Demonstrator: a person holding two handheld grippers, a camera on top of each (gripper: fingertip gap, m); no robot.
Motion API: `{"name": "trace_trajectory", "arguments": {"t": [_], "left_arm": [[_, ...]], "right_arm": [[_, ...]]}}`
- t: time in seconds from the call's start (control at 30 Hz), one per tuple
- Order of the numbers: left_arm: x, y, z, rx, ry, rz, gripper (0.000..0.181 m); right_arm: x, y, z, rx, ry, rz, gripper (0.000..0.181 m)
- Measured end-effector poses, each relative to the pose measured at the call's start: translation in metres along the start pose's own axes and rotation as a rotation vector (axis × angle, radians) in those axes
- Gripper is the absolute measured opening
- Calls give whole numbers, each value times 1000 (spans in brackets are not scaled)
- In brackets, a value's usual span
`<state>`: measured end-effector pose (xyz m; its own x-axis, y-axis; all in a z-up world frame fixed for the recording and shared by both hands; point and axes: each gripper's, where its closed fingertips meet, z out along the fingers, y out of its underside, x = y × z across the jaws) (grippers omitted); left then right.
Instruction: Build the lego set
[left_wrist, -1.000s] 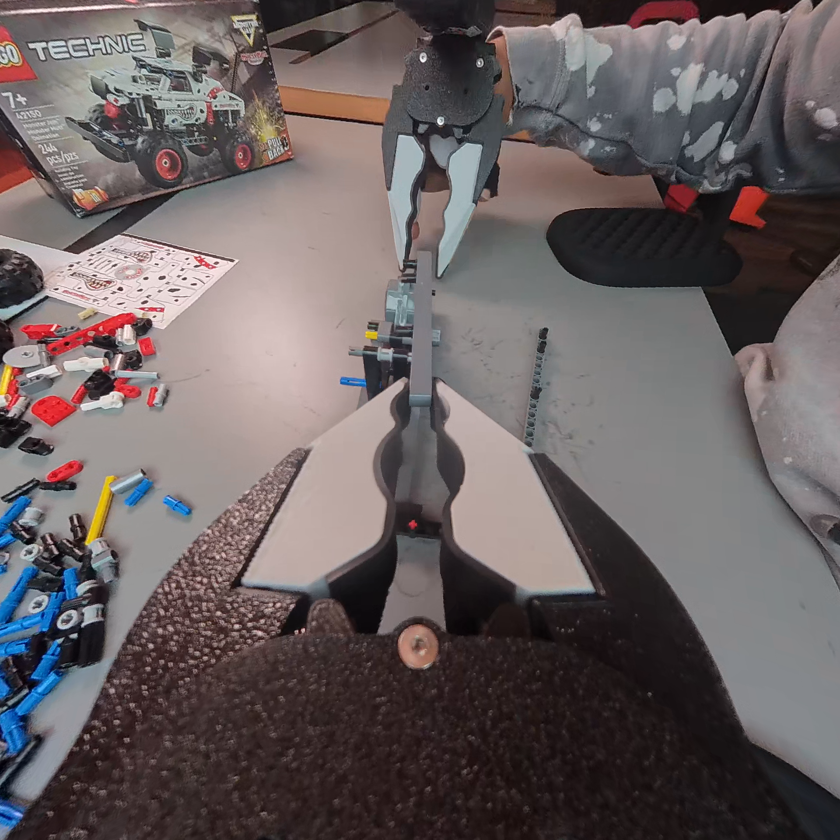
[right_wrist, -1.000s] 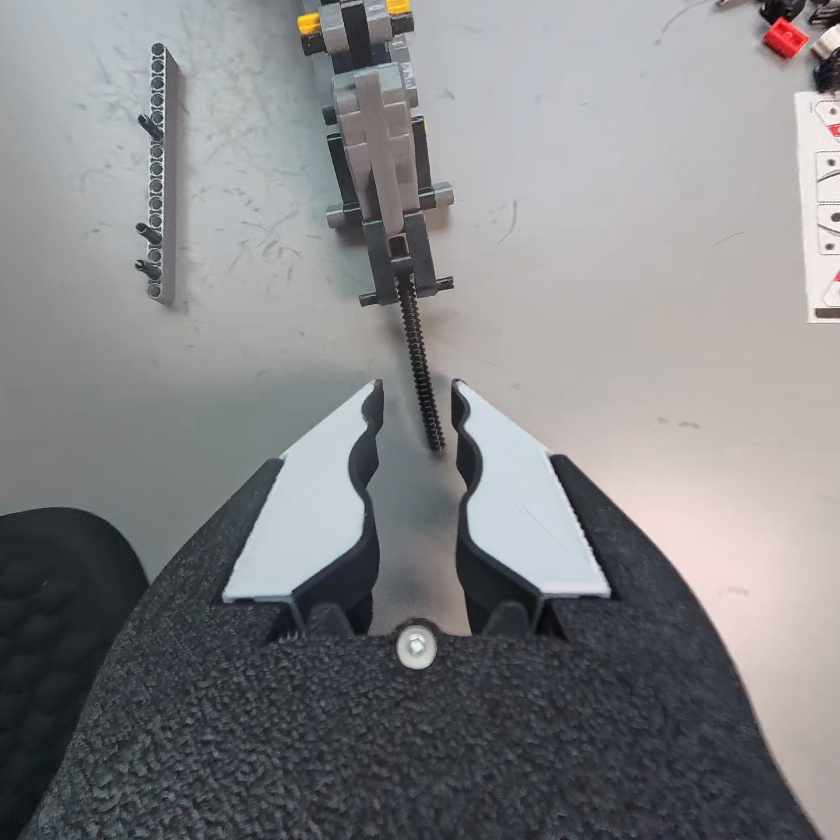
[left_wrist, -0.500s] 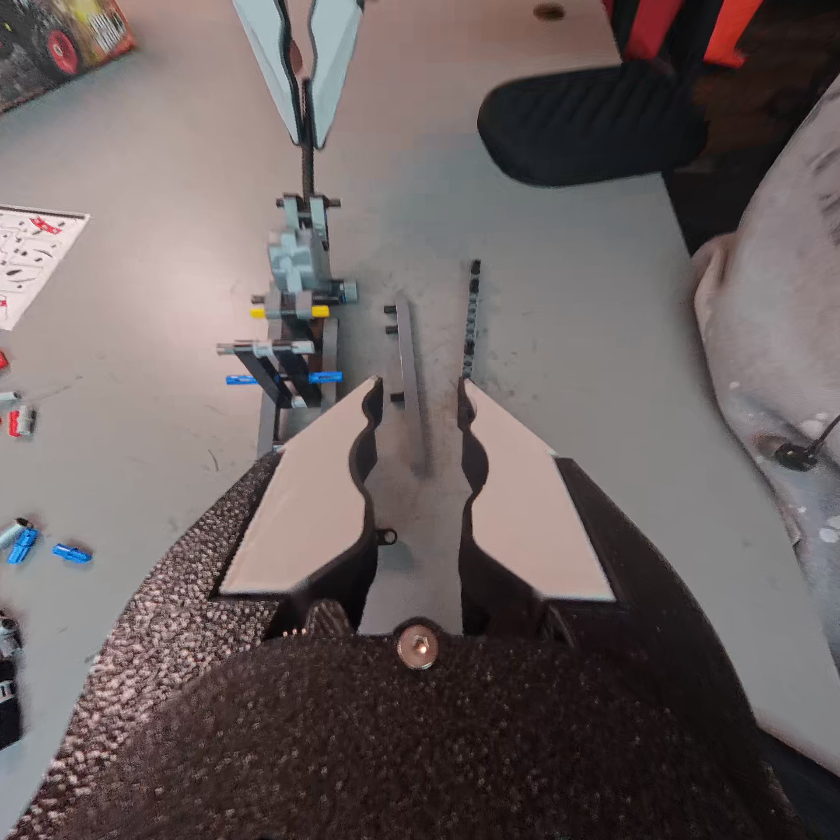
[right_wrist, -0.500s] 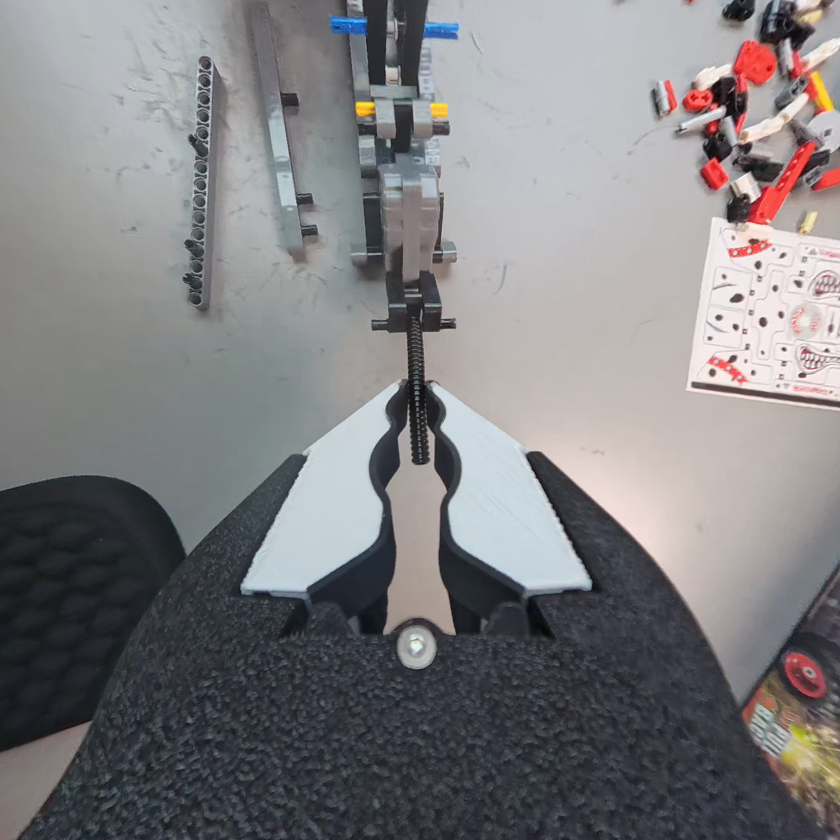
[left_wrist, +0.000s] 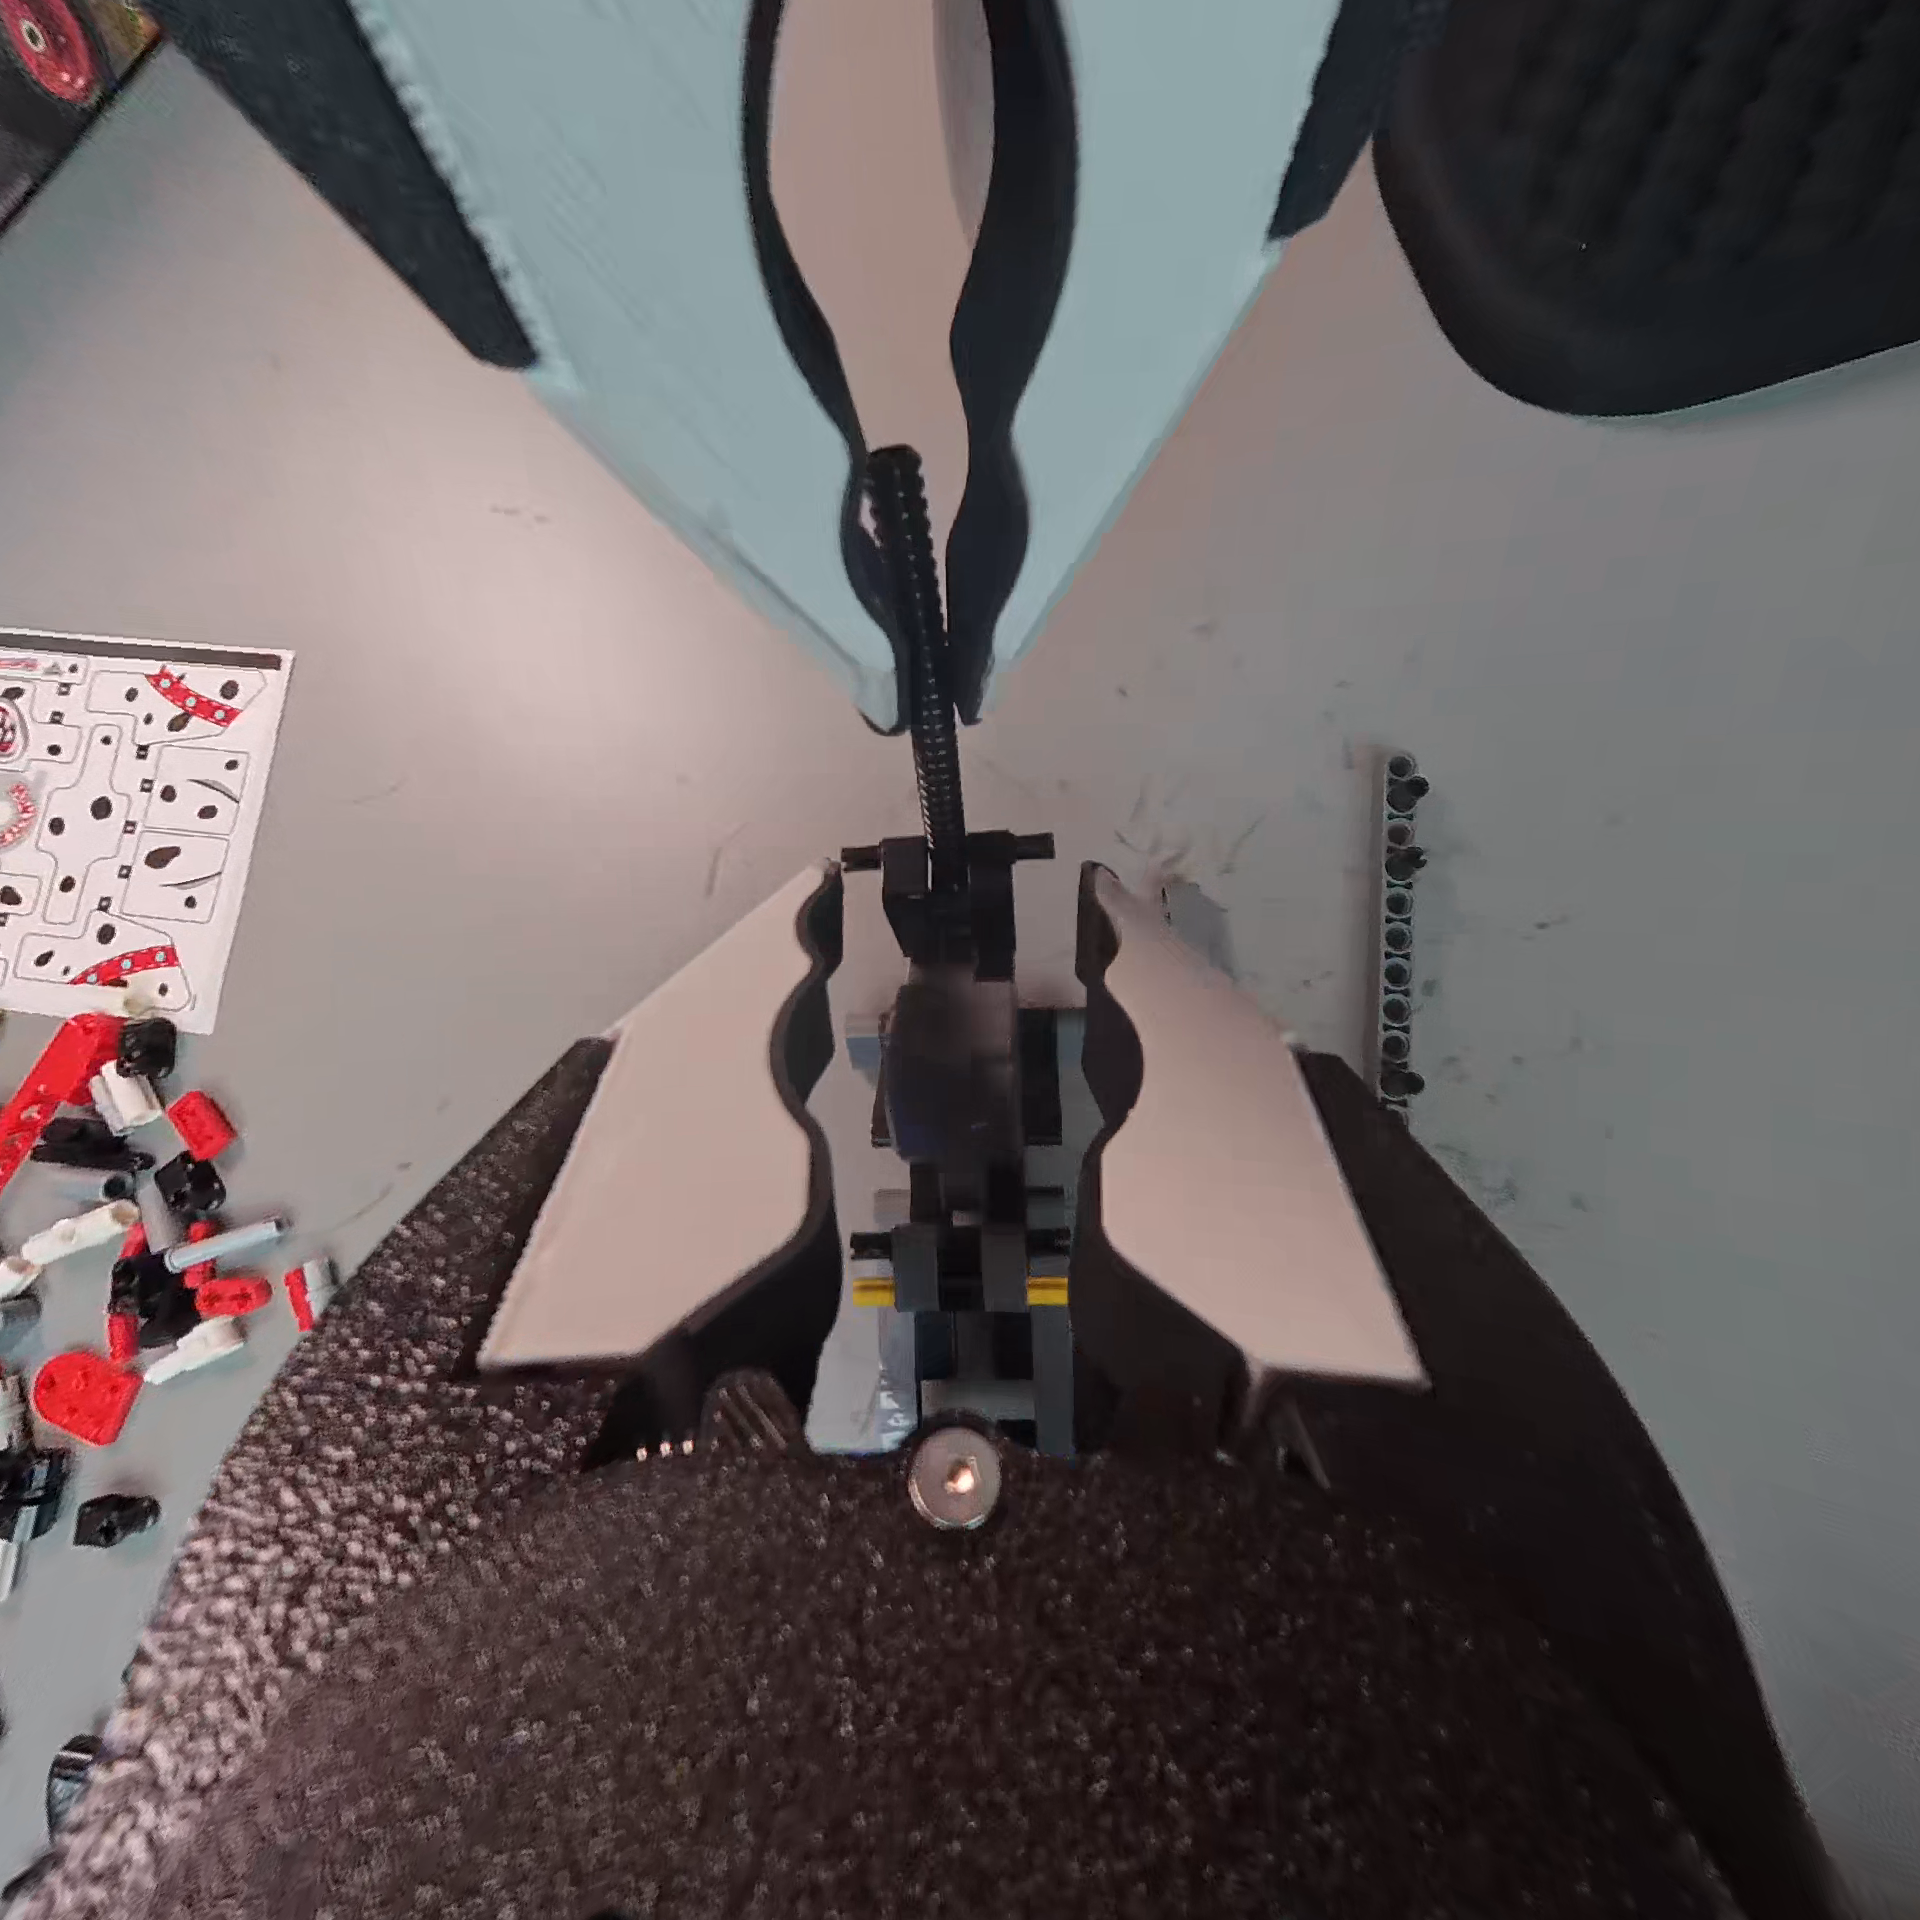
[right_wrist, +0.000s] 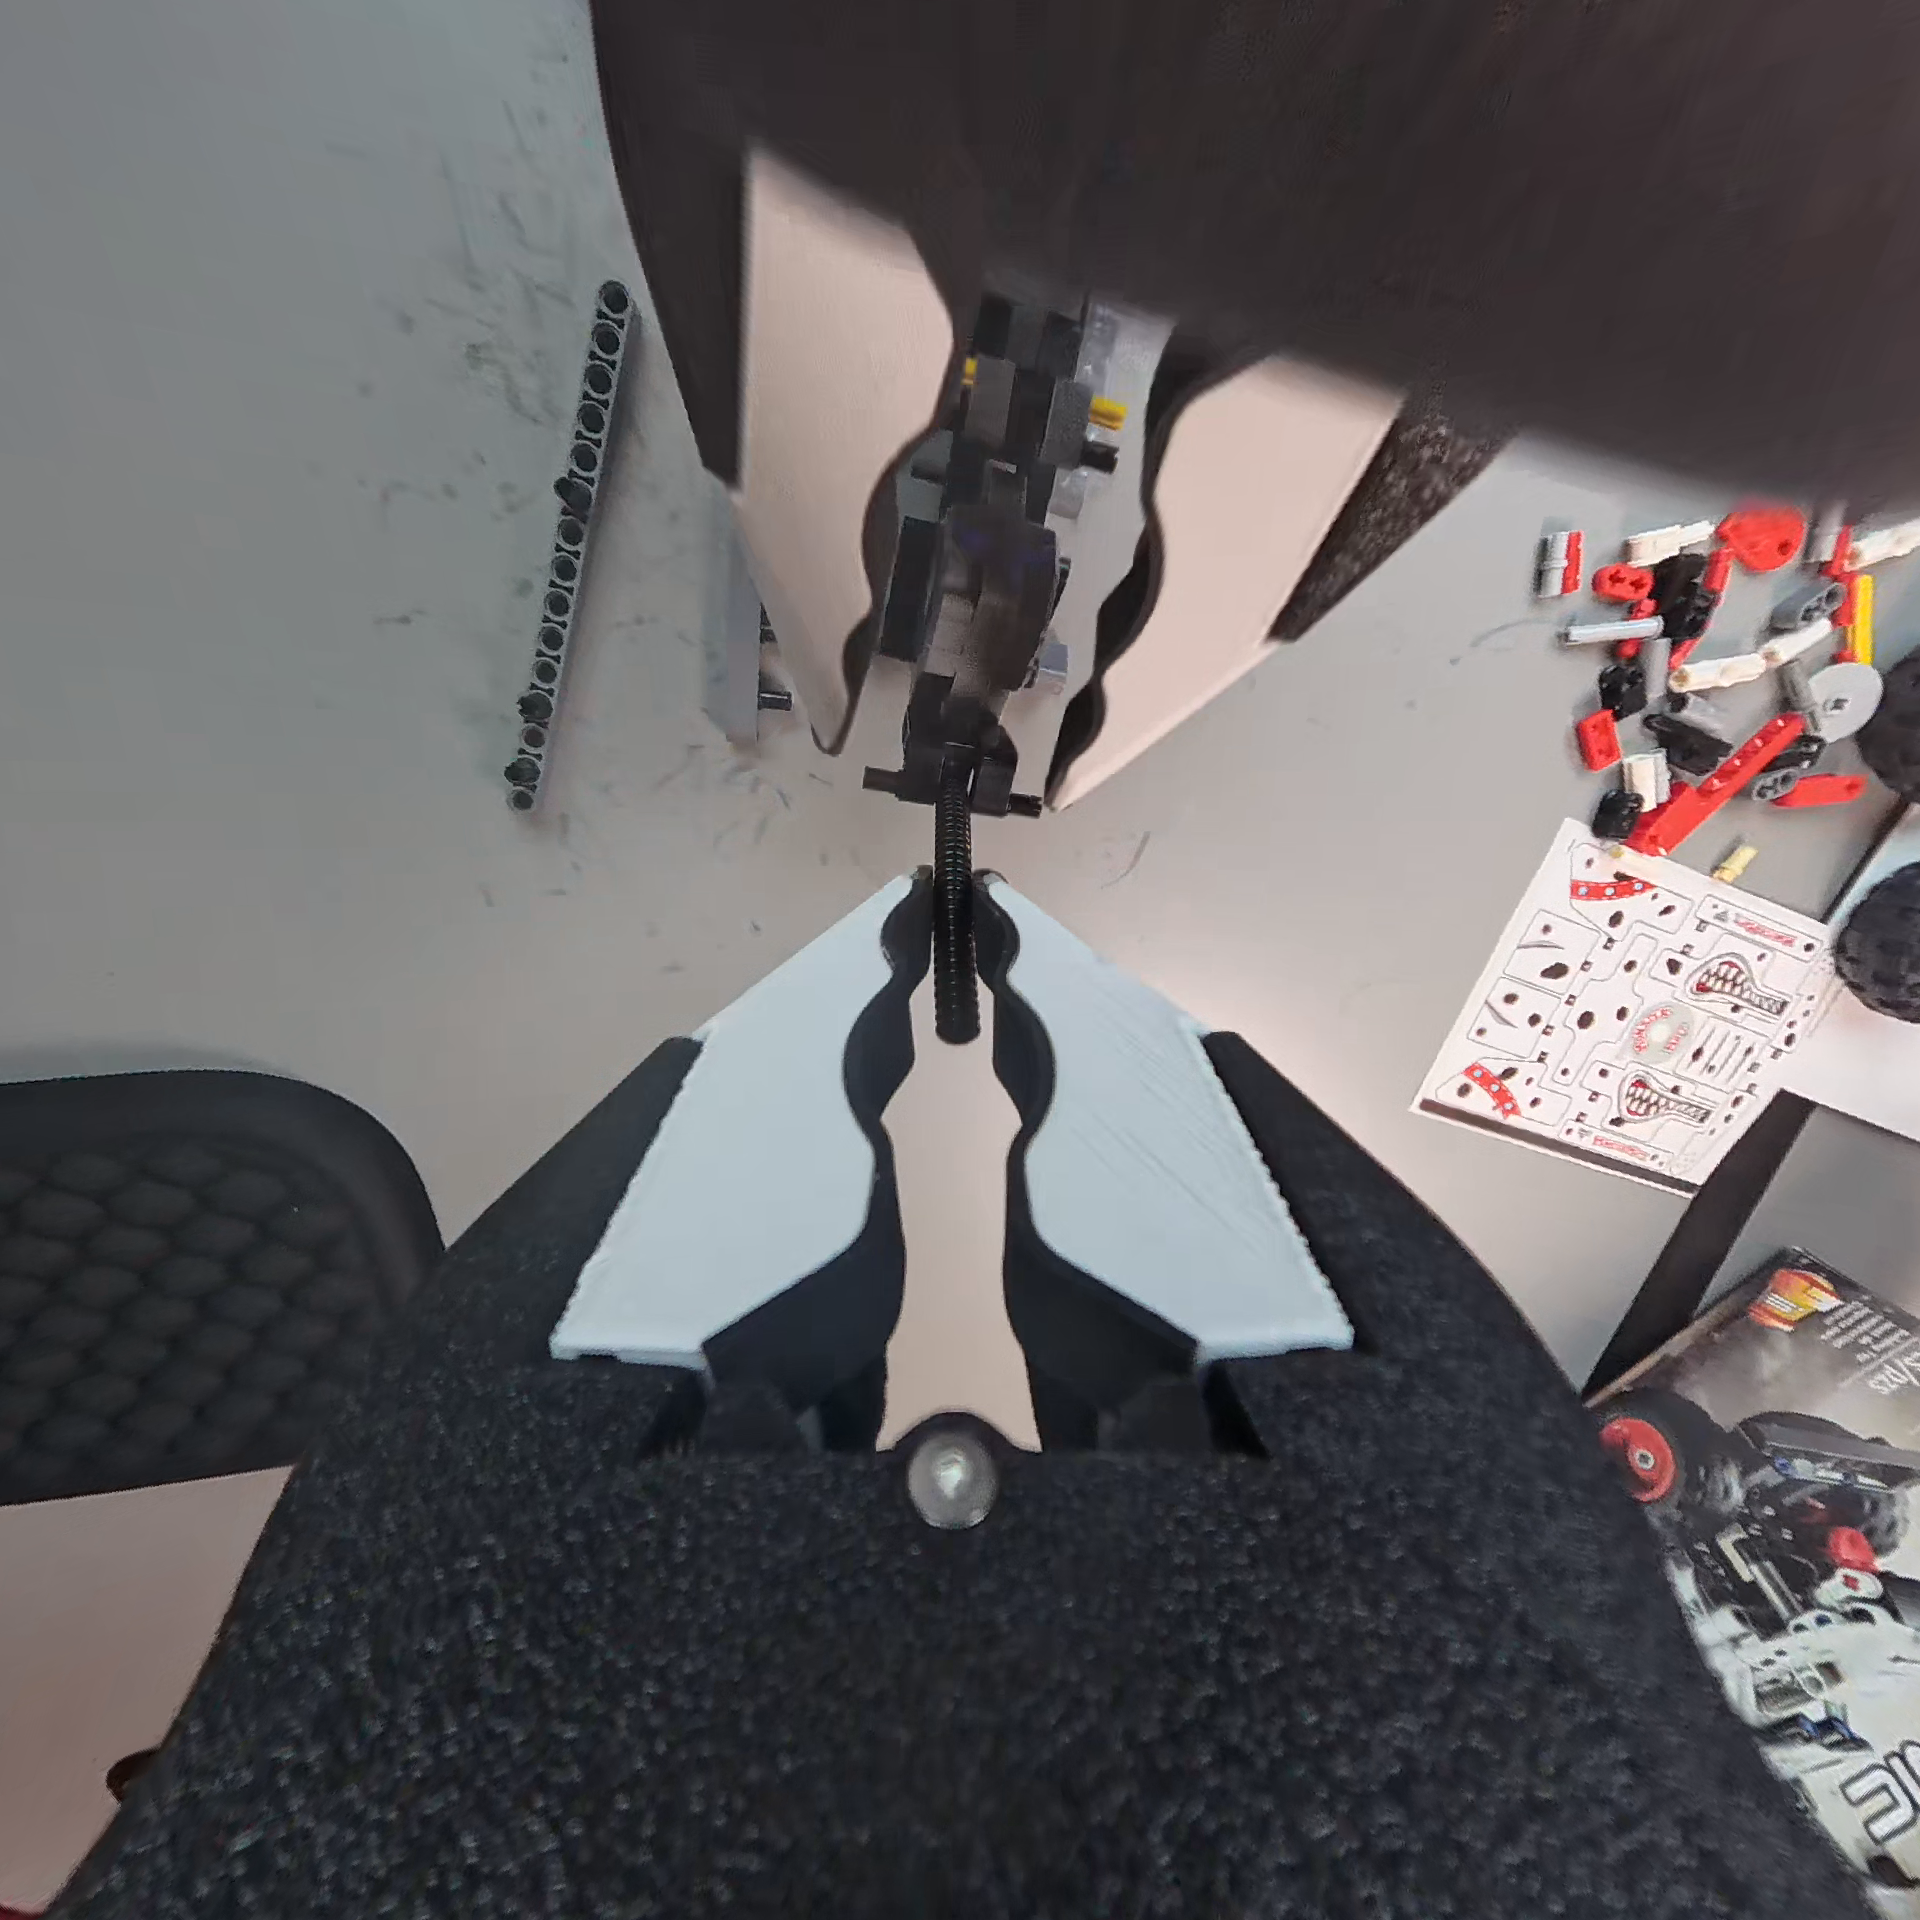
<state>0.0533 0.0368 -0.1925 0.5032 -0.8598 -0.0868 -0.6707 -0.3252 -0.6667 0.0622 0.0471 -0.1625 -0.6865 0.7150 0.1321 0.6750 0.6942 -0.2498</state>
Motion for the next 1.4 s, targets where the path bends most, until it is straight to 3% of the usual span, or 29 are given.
{"name": "trace_trajectory", "arguments": {"t": [0.17, 0.3, 0.37, 0.47, 0.53, 0.6, 0.67, 0.8, 0.9, 1.0, 1.17, 1.27, 1.4], "left_arm": [[-8, -4, 5, 20, -27, -5, 38], [-11, -6, -2, 95, -31, -36, 33], [-12, -7, -7, 125, -44, -21, 33], [-9, -14, -12, 171, -35, -10, 33], [-7, -19, -11, 189, -17, -13, 33], [-5, -22, -9, 189, -15, 0, 33], [-4, -23, -8, 198, -16, 12, 34], [-1, -33, -28, 287, -3, 20, 43], [5, -15, -38, 194, 42, -16, 47], [5, 7, -28, 98, 20, -55, 39], [5, 13, -7, 102, 16, -83, 29], [8, 16, -2, 71, 15, -63, 29], [8, 16, -4, 92, 17, -67, 29]], "right_arm": [[3, -6, -6, 86, 33, 19, 7], [14, -20, -45, 410, 130, 141, 33], [9, -12, -51, 556, 130, 217, 42], [1, 7, -3, 565, 142, 301, 53], [-4, -4, 22, 658, 134, 346, 52], [-3, -15, 26, 755, 146, 380, 33], [-7, -14, 24, 773, 132, 365, 32], [-9, -1, 27, 652, 118, 353, 31], [-12, 9, 30, 546, 112, 333, 31], [-13, 15, 34, 423, 120, 293, 29], [-13, 15, 41, 245, 147, 211, 22], [-15, 9, 42, 239, 132, 181, 22], [-15, 5, 41, 347, 114, 220, 23]]}}
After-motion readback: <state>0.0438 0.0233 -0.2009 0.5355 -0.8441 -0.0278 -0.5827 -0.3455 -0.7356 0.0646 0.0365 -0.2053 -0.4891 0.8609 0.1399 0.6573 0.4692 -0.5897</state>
